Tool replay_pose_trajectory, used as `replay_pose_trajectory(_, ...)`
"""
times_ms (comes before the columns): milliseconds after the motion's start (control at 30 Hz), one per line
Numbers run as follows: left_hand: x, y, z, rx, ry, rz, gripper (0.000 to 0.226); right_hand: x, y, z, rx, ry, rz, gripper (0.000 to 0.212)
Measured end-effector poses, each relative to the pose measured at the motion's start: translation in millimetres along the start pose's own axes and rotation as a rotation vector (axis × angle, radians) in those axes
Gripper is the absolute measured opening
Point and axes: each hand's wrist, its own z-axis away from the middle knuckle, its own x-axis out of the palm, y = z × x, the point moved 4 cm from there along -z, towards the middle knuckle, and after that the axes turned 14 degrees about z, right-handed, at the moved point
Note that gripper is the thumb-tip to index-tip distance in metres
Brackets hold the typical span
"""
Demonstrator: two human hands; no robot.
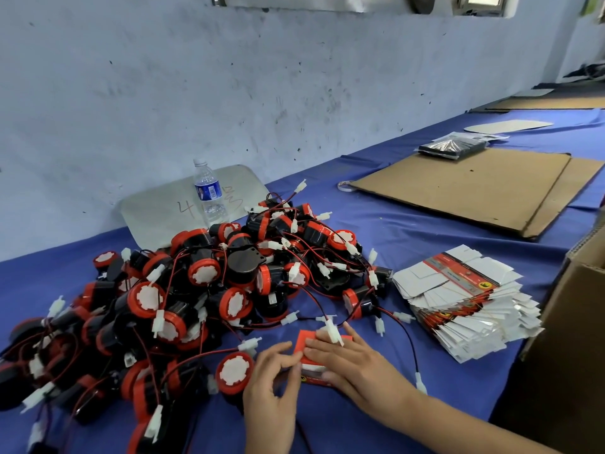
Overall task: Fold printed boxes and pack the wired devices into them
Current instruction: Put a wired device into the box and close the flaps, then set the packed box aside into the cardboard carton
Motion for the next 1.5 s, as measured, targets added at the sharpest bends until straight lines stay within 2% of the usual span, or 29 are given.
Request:
replay_pose_trajectory(133, 1.0, -2.0, 1.4, -0.076, 0.005, 0.061, 0.030, 0.2, 7.6, 0.6, -0.070, -0.231, 0.060, 0.045)
replay_pose_trajectory(300, -0.7, -1.3, 1.5, -0.099, 0.001, 0.052, 0.029, -2.0, 10.2, 2.0, -0.135, -0.336, 0.066, 0.049)
replay_pose_trajectory(467, 0.7, 3.7, 2.2, -0.066, -0.046, -0.016, 0.022, -8.5, 13.8, 3.7, -0.198, -0.455, 0.088, 0.063)
replay_pose_trajectory(600, -2.3, 5.7, -0.1, -0.027, -0.122, -0.139, 0.016, -10.4, 16.1, -2.7, -0.294, -0.613, 0.284, 0.084)
replay_pose_trajectory(633, -1.7, 7.6, -0.2, -0.012, -0.132, -0.162, 0.014, -14.2, 16.4, -7.7, -0.314, -0.634, 0.306, 0.084)
replay_pose_trajectory(700, -0.5, 10.4, 0.8, 0.010, -0.140, -0.184, 0.011, -21.9, 13.5, -16.7, -0.279, -0.562, 0.149, 0.068)
replay_pose_trajectory(800, -1.0, 7.6, 4.2, 0.007, -0.160, -0.190, 0.010, -22.5, 10.4, -6.7, -0.034, -0.363, -0.207, 0.056)
replay_pose_trajectory(900, 4.6, 1.9, 9.7, 0.013, -0.347, -0.237, 0.059, -15.8, 17.5, 14.5, 0.196, -0.052, -0.338, 0.041)
replay_pose_trajectory(967, 9.2, 3.1, 10.5, 0.040, -0.406, -0.255, 0.074, -16.2, 18.3, 20.3, 0.331, 0.052, -0.494, 0.031)
replay_pose_trajectory(1033, 9.3, 3.0, 10.0, 0.047, -0.360, -0.232, 0.069, -16.3, 12.9, 23.2, 0.398, 0.038, -0.642, 0.032)
replay_pose_trajectory(1067, 7.9, 1.5, 9.4, 0.016, -0.341, -0.205, 0.067, -15.1, 10.0, 24.5, 0.400, 0.016, -0.679, 0.039)
replay_pose_trajectory(1167, 3.5, -2.4, 8.6, -0.029, -0.316, -0.198, 0.065, -9.8, 2.2, 28.8, 0.364, -0.034, -0.574, 0.059)
replay_pose_trajectory(1300, 1.0, 4.3, 7.1, 0.049, -0.286, -0.205, 0.062, -14.5, 1.8, 28.3, 0.368, 0.014, -0.513, 0.056)
replay_pose_trajectory(1400, 2.7, 7.6, 9.8, -0.040, -0.315, -0.120, 0.056, -17.2, 5.1, 31.3, 0.411, -0.008, -0.690, 0.052)
replay_pose_trajectory(1500, 4.8, 10.8, 13.4, -0.164, -0.271, 0.091, 0.075, -23.7, 9.1, 39.3, 0.516, 0.089, -0.987, 0.046)
